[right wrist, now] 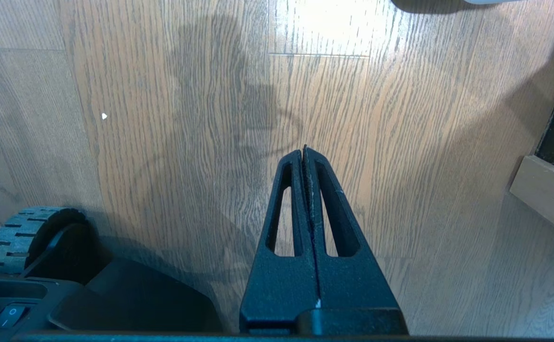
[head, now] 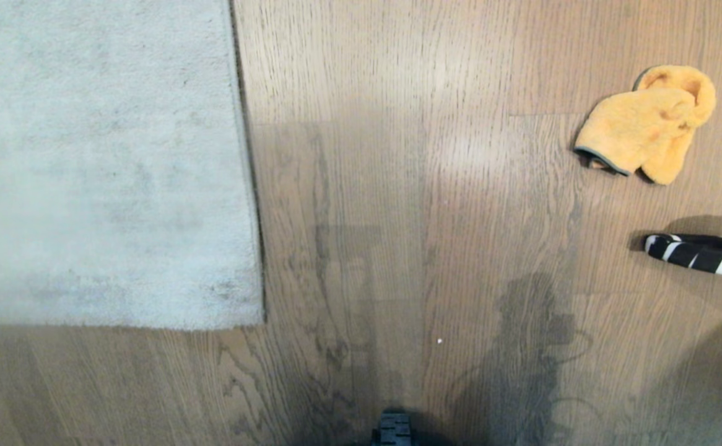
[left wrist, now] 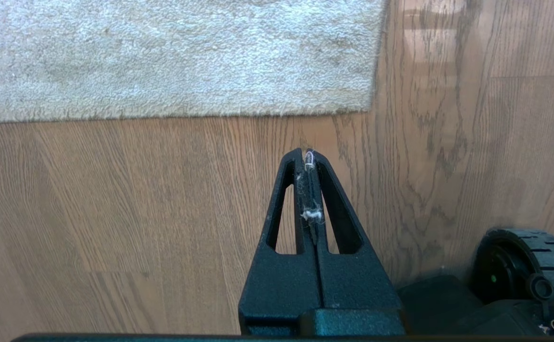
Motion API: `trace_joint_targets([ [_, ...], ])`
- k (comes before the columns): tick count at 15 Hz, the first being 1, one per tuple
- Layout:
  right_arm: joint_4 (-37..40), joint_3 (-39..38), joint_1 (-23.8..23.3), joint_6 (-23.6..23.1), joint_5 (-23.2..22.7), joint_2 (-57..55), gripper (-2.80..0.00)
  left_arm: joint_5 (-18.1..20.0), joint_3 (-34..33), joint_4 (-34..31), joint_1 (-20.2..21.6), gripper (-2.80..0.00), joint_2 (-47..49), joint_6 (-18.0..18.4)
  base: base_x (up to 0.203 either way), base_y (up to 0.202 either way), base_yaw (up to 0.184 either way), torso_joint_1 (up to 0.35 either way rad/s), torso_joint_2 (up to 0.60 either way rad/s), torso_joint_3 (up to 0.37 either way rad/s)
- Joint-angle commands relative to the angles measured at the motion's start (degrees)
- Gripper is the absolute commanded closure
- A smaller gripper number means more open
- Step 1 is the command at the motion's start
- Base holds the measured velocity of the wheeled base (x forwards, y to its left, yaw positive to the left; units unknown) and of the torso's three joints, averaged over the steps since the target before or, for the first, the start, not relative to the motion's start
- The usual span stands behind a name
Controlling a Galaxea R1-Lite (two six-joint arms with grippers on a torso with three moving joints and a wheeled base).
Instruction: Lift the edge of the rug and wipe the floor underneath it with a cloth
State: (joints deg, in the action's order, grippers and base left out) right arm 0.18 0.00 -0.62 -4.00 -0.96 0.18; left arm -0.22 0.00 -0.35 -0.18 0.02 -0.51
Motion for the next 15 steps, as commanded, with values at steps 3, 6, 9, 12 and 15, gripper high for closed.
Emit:
trace_joint_targets([
  [3, -0.01, 0.0, 0.01, -0.04, -0.09, -0.18, 0.0, -0.04, 0.0, 0.0, 0.01, 0.0, -0.02, -0.1, 0.0, 0.0, 0.0, 0.0, 0.0, 0.0],
  [6, -0.01, 0.0, 0.08, -0.04, -0.07, -0.18, 0.0, 0.04, 0.0, 0.0, 0.01, 0.0, -0.02, -0.1, 0.0, 0.0, 0.0, 0.0, 0.0, 0.0],
  [9, -0.01, 0.0, 0.01, -0.04, -0.09, -0.18, 0.0, 0.01, 0.0, 0.0, 0.01, 0.0, -0.02, -0.1, 0.0, 0.0, 0.0, 0.002, 0.0, 0.013],
  [12, -0.01, 0.0, 0.01, -0.04, -0.09, -0.18, 0.0, 0.04, 0.0, 0.0, 0.01, 0.0, -0.02, -0.1, 0.0, 0.0, 0.0, 0.005, 0.0, 0.148],
  [15, -0.01, 0.0, 0.01, -0.04, -0.05, -0.18, 0.0, 0.04, 0.0, 0.0, 0.01, 0.0, -0.02, -0.02, 0.0, 0.0, 0.0, 0.002, 0.0, 0.198],
])
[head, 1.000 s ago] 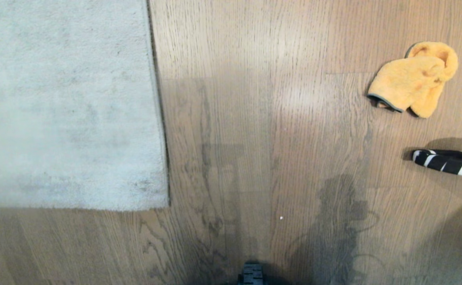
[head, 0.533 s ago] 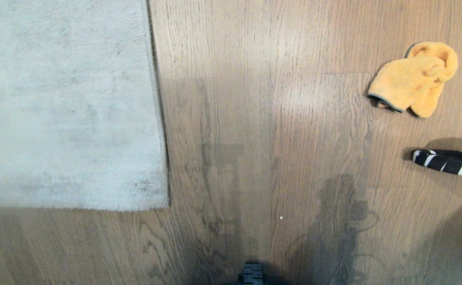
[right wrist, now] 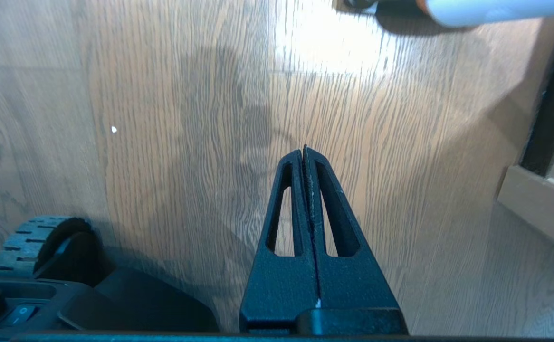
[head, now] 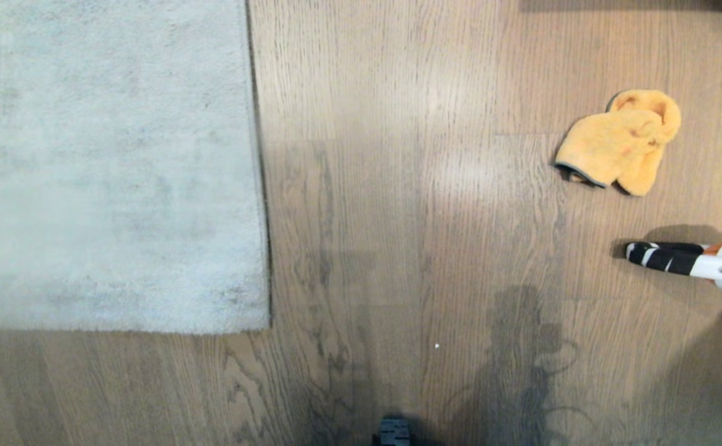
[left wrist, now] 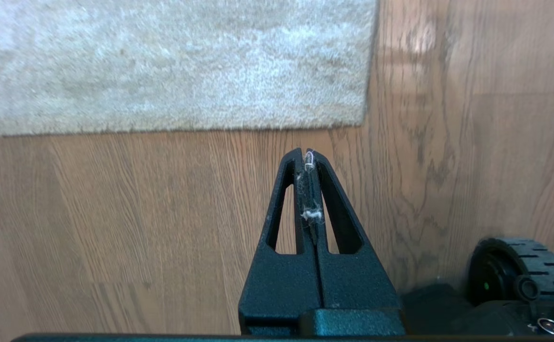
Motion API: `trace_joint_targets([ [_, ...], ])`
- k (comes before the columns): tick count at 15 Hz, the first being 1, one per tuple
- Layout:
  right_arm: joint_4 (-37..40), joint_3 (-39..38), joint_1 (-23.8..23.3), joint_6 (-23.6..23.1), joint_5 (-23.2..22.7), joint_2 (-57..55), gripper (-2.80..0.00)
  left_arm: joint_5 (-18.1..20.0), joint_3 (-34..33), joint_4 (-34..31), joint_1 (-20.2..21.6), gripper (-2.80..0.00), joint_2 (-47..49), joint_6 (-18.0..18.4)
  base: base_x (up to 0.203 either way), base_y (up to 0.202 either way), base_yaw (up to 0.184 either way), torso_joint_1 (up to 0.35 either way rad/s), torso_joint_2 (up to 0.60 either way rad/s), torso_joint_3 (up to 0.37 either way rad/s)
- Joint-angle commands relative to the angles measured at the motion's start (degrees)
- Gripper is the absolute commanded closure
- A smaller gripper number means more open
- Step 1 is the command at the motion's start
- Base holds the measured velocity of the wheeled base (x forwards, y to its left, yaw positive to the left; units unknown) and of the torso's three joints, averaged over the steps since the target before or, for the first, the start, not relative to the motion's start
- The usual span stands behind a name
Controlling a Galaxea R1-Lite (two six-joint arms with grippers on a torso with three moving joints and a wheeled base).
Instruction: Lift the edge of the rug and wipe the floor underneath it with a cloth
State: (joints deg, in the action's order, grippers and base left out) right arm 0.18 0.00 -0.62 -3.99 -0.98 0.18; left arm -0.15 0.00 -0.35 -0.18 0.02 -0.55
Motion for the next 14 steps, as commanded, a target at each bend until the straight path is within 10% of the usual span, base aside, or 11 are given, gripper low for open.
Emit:
trace_joint_targets([
  [1, -0.01, 0.0, 0.01, -0.06, -0.06, -0.18, 0.0, -0.12, 0.0, 0.0, 0.01, 0.0, -0.02, 0.02, 0.0, 0.0, 0.0, 0.003, 0.01, 0.203],
  [14, -0.01, 0.0, 0.01, -0.06, -0.07, -0.18, 0.0, -0.38, 0.0, 0.0, 0.01, 0.0, -0.02, 0.11, 0.0, 0.0, 0.0, 0.003, 0.0, 0.202],
])
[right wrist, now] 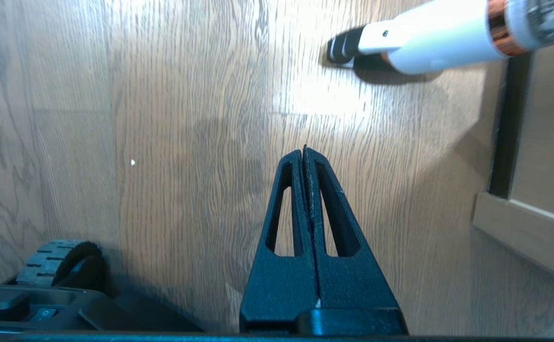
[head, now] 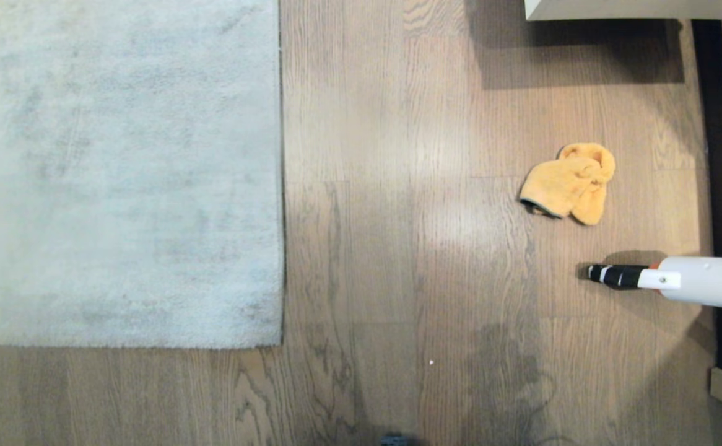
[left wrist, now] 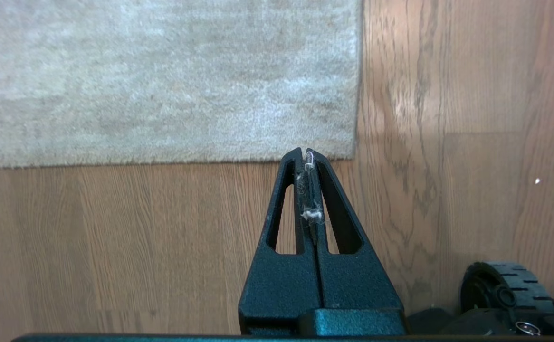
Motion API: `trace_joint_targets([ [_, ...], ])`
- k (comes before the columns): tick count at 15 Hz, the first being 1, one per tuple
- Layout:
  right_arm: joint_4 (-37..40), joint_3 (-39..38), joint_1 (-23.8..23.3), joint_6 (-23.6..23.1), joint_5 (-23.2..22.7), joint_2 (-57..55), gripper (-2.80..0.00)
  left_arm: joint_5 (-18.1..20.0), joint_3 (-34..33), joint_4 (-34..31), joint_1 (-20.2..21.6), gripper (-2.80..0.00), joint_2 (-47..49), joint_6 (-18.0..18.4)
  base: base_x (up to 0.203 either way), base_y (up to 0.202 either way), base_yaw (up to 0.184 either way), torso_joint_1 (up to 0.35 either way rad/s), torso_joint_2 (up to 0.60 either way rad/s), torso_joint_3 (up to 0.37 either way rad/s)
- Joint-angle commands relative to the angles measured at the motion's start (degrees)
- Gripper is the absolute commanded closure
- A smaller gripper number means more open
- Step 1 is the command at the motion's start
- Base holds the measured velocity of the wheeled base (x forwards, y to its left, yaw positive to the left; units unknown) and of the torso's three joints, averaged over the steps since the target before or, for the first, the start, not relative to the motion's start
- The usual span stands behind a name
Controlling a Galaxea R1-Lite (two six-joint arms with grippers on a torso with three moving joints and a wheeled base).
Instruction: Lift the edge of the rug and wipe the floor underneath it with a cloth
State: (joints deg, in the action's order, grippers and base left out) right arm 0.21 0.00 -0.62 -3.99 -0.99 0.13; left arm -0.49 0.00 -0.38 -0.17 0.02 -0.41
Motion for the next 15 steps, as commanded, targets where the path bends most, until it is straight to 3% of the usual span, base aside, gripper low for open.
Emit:
trace_joint_targets([
  [1, -0.03, 0.0, 0.09, -0.05, -0.06, -0.13, 0.0, -0.04, 0.0, 0.03, -0.01, 0.0, -0.02, -0.11, 0.0, 0.0, 0.0, 0.007, 0.0, 0.197],
  [15, -0.03, 0.0, 0.09, -0.05, -0.07, -0.13, 0.0, -0.04, 0.0, 0.03, -0.01, 0.0, -0.02, -0.38, 0.0, 0.0, 0.0, 0.004, 0.0, 0.202],
])
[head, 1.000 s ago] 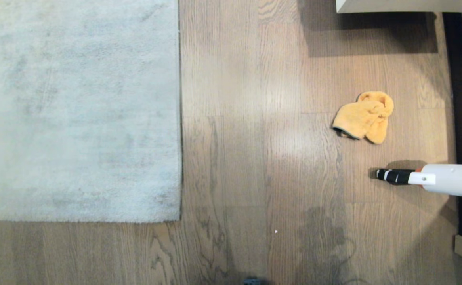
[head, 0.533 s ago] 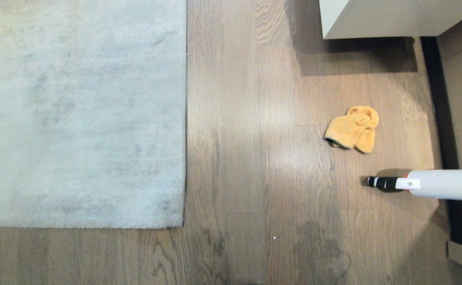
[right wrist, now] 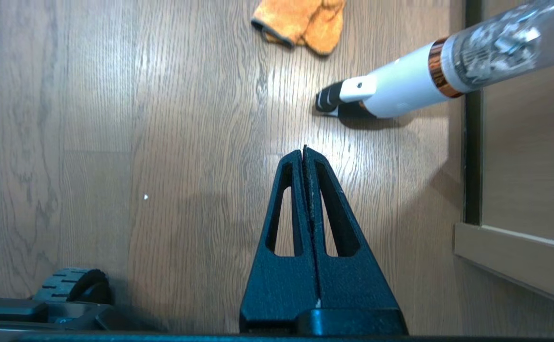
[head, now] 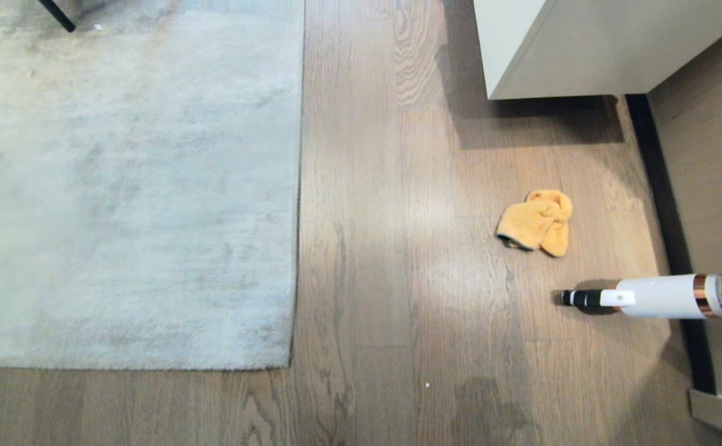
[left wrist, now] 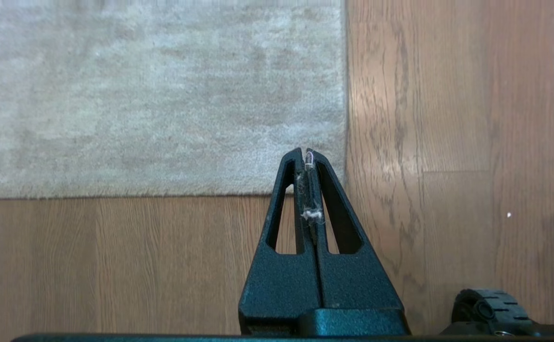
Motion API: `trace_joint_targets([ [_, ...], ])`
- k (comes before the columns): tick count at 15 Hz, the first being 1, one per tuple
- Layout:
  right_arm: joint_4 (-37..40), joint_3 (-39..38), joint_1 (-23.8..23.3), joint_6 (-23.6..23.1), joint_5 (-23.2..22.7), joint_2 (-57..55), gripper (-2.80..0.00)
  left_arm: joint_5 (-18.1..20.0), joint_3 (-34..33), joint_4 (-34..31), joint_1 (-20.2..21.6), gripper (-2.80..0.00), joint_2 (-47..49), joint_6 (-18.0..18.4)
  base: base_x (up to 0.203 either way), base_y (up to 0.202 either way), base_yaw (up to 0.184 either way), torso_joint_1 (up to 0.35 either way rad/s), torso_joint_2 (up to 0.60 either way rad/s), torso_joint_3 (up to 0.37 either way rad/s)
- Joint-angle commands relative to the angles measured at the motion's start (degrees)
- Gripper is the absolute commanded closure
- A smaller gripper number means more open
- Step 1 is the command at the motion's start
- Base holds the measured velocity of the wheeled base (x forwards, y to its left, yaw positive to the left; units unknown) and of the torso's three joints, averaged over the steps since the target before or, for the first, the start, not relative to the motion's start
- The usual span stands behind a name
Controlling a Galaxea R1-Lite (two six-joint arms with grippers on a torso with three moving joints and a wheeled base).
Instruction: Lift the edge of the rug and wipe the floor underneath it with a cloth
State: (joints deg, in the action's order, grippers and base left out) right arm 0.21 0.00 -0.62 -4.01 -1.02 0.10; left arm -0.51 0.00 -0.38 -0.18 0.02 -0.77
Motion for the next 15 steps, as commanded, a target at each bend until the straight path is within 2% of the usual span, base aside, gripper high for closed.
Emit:
trace_joint_targets([
  [1, -0.03, 0.0, 0.01, -0.03, -0.03, -0.1, 0.0, -0.02, 0.0, 0.03, 0.01, 0.0, -0.02, -0.02, 0.0, 0.0, 0.0, 0.001, 0.0, 0.198],
  [15, -0.03, 0.0, 0.01, -0.03, 0.04, -0.1, 0.0, -0.02, 0.0, 0.03, 0.01, 0.0, -0.02, -0.11, 0.0, 0.0, 0.0, 0.002, 0.0, 0.205],
])
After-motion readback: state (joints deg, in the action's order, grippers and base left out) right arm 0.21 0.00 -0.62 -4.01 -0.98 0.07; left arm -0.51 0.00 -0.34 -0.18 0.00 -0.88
